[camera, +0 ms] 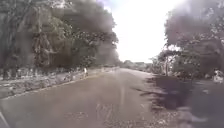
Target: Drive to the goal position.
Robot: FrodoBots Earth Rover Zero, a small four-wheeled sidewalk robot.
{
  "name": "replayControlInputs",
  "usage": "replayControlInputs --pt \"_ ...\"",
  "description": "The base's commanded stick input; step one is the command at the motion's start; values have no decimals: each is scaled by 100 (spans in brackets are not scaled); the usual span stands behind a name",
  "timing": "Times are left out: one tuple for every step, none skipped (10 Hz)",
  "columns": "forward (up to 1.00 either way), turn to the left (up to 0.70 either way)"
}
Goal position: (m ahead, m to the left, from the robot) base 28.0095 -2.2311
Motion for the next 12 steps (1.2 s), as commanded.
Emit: replayControlInputs --pt "70 0" --pt "70 0" --pt "70 0" --pt "70 0" --pt "70 0" --pt "70 0" --pt "70 0" --pt "70 0" --pt "70 0" --pt "70 0" --pt "70 0" --pt "70 0"
